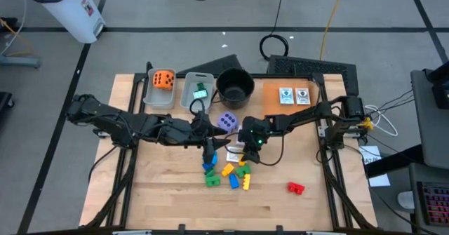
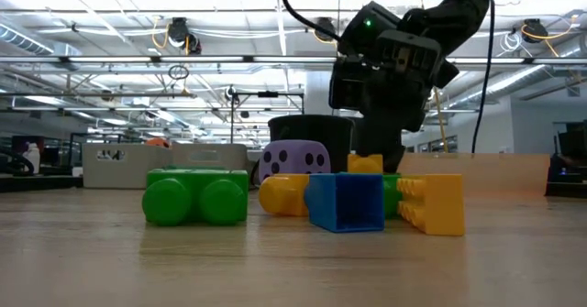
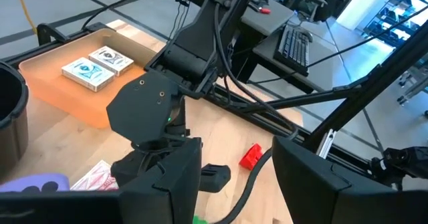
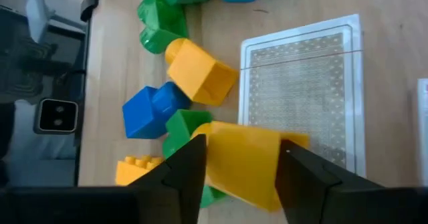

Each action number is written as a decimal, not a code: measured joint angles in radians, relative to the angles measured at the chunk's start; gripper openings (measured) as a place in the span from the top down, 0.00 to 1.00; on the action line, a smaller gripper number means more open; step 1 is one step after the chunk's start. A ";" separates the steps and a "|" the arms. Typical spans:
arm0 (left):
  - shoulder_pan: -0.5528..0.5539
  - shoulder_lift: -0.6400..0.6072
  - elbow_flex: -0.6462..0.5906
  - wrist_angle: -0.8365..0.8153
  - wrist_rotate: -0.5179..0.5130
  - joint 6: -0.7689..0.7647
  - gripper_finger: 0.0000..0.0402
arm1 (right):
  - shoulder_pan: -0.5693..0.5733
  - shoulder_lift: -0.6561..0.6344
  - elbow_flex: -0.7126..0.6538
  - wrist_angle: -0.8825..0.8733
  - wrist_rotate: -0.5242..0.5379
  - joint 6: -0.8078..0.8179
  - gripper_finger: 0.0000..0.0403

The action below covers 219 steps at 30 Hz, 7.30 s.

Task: Pick & Place Toys
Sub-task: Put the yellow game piece into the right gray bin

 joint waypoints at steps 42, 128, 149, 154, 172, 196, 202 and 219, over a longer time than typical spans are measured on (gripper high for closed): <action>-0.001 -0.001 0.000 0.004 -0.043 0.291 0.54 | -0.064 -0.233 -0.001 0.661 -0.146 0.534 0.99; 0.019 0.084 0.006 0.160 -0.229 0.792 0.67 | -0.095 -0.233 0.000 1.024 -0.072 0.862 0.76; 0.054 0.075 0.386 -0.342 -0.274 0.895 0.65 | -0.230 -0.231 -0.001 1.152 -0.149 0.941 0.60; 0.121 0.074 0.469 -0.552 -0.261 0.822 0.67 | -0.230 -0.231 -0.001 1.142 -0.149 0.930 0.60; 0.657 0.075 0.509 -0.821 0.246 0.842 0.64 | -0.230 -0.232 -0.001 1.065 -0.147 0.848 0.60; 0.999 0.411 0.509 -0.926 0.497 1.067 0.61 | -0.226 -0.232 -0.001 0.913 -0.009 0.624 0.60; 1.012 0.496 0.509 -0.944 0.498 1.074 0.61 | -0.227 -0.232 -0.001 0.879 0.018 0.576 0.60; 1.052 0.653 0.508 -0.932 0.547 1.039 0.61 | -0.261 -0.232 -0.001 0.674 -0.033 0.494 0.60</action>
